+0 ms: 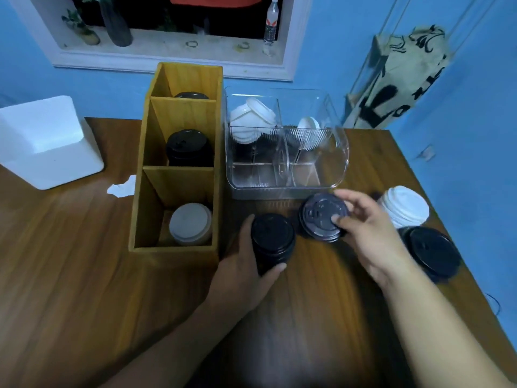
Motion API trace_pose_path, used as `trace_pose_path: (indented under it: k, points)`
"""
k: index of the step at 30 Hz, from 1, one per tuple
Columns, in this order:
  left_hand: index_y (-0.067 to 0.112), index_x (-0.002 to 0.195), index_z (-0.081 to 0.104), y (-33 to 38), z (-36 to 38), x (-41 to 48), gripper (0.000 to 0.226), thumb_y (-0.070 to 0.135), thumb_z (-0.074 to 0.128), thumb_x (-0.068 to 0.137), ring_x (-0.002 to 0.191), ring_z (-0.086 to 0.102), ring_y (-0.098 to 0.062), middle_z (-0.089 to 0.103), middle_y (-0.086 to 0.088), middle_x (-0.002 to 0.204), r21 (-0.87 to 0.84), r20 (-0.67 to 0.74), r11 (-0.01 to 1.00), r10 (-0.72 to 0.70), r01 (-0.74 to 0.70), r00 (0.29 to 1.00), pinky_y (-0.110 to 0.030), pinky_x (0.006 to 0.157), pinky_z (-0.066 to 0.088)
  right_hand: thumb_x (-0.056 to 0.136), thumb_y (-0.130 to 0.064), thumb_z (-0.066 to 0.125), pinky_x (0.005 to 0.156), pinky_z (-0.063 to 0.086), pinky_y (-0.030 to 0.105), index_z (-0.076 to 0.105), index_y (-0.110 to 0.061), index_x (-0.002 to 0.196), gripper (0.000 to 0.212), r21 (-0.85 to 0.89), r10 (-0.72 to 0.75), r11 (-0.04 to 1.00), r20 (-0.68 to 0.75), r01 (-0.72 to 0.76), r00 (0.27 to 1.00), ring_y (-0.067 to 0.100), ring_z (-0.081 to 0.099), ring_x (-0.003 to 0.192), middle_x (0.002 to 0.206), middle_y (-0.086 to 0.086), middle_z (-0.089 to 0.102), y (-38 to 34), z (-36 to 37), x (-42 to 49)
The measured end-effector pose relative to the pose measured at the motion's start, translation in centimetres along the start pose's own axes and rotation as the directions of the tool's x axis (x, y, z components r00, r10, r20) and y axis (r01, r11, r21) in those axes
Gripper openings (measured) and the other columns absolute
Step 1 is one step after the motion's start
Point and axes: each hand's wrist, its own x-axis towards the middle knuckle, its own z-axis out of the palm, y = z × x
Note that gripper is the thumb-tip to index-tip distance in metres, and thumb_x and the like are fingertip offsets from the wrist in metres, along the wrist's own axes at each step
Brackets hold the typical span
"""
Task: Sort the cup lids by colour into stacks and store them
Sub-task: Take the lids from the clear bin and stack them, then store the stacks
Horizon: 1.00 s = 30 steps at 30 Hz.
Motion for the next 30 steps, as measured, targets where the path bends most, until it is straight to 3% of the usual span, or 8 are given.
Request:
trace_pose_path:
  k: [2, 5, 9, 14, 17, 24, 27, 30]
  points:
    - [0.025, 0.159, -0.001, 0.0, 0.0, -0.1, 0.110, 0.050, 0.076, 0.084, 0.129, 0.055, -0.016, 0.039, 0.002, 0.158, 0.008, -0.016, 1.000, 0.014, -0.014, 1.000, -0.014, 0.096, 0.031, 0.090, 0.007, 0.065, 0.093, 0.058, 0.044, 0.069, -0.027, 0.116, 0.043, -0.082, 0.092, 0.992, -0.020, -0.093, 0.996, 0.022, 0.071, 0.106, 0.109, 0.000, 0.074, 3.3, -0.5, -1.1]
    - [0.026, 0.159, 0.000, 0.1, 0.3, -0.2, 0.112, 0.046, 0.079, 0.083, 0.131, 0.053, -0.017, 0.039, 0.003, 0.157, 0.002, -0.043, 1.000, 0.012, -0.012, 0.999, -0.016, 0.096, 0.031, 0.089, -0.007, 0.073, 0.102, 0.053, 0.046, 0.067, -0.035, 0.115, 0.038, -0.355, -0.008, 0.935, -0.063, -0.014, 0.998, 0.014, 0.068, 0.108, 0.112, -0.007, 0.072, 5.5, -1.3, -1.4]
    - [0.029, 0.159, -0.004, 0.0, 0.5, -0.2, 0.112, 0.048, 0.077, 0.084, 0.135, 0.048, -0.016, 0.036, 0.003, 0.159, -0.002, -0.052, 1.000, 0.011, -0.011, 0.999, -0.018, 0.096, 0.030, 0.087, -0.023, 0.074, 0.107, 0.047, 0.037, 0.057, -0.028, 0.132, 0.049, -0.758, -0.192, 0.640, 0.006, 0.130, 0.981, 0.015, 0.058, 0.118, 0.127, -0.006, 0.059, 5.6, -2.1, -2.2]
    - [0.032, 0.159, 0.001, 0.0, 0.7, 0.0, 0.115, 0.042, 0.083, 0.079, 0.139, 0.037, -0.010, 0.033, 0.008, 0.160, -0.069, -0.082, 0.998, 0.007, -0.013, 0.997, -0.021, 0.102, 0.030, 0.083, -0.053, 0.071, 0.115, 0.035, 0.037, 0.045, -0.032, 0.146, 0.071, -0.820, -0.216, 0.498, 0.198, 0.282, 0.956, 0.020, 0.035, 0.139, 0.151, -0.004, 0.040, 5.6, -1.4, -2.8]
    - [0.032, 0.159, 0.002, 0.0, 0.8, 0.0, 0.114, 0.037, 0.084, 0.080, 0.136, 0.036, -0.005, 0.035, 0.007, 0.159, -0.075, -0.084, 0.997, 0.017, -0.023, 0.996, -0.022, 0.103, 0.030, 0.082, -0.061, 0.070, 0.109, 0.042, 0.046, 0.044, -0.028, 0.148, 0.078, -0.875, -0.212, 0.363, 0.256, 0.320, 0.943, 0.024, 0.038, 0.134, 0.150, -0.001, 0.045, 6.0, -0.6, -3.2]
    - [0.031, 0.156, 0.014, 2.1, 3.0, 2.4, 0.112, 0.040, 0.089, 0.073, 0.142, 0.033, -0.013, 0.038, 0.008, 0.155, -0.027, -0.085, 0.998, 0.062, -0.064, 0.994, -0.027, 0.110, 0.028, 0.078, -0.064, 0.073, 0.112, 0.029, 0.020, 0.057, -0.031, 0.141, 0.073, -0.789, -0.396, 0.483, 0.190, 0.380, 0.898, 0.008, 0.043, 0.134, 0.143, -0.009, 0.055, 2.5, -6.1, -9.3]
    - [0.028, 0.152, 0.023, 4.0, 4.7, 4.2, 0.106, 0.042, 0.089, 0.071, 0.136, 0.041, -0.015, 0.046, 0.007, 0.149, -0.003, -0.094, 0.993, 0.119, -0.119, 0.989, -0.030, 0.108, 0.034, 0.076, -0.063, 0.075, 0.112, 0.036, 0.030, 0.060, -0.028, 0.138, 0.073, -0.831, -0.522, 0.438, 0.076, 0.344, 0.850, 0.016, 0.049, 0.133, 0.142, -0.006, 0.058, 0.4, -9.9, -10.1]
    - [0.029, 0.147, 0.026, 5.8, 6.4, 5.9, 0.100, 0.042, 0.089, 0.071, 0.128, 0.047, -0.020, 0.052, 0.006, 0.143, 0.019, -0.105, 0.987, 0.161, -0.160, 0.981, -0.041, 0.106, 0.042, 0.078, -0.059, 0.075, 0.109, 0.041, 0.042, 0.061, -0.028, 0.138, 0.069, -0.861, -0.520, 0.435, -0.003, 0.262, 0.854, 0.023, 0.049, 0.130, 0.145, -0.005, 0.056, 0.3, -12.6, -8.6]
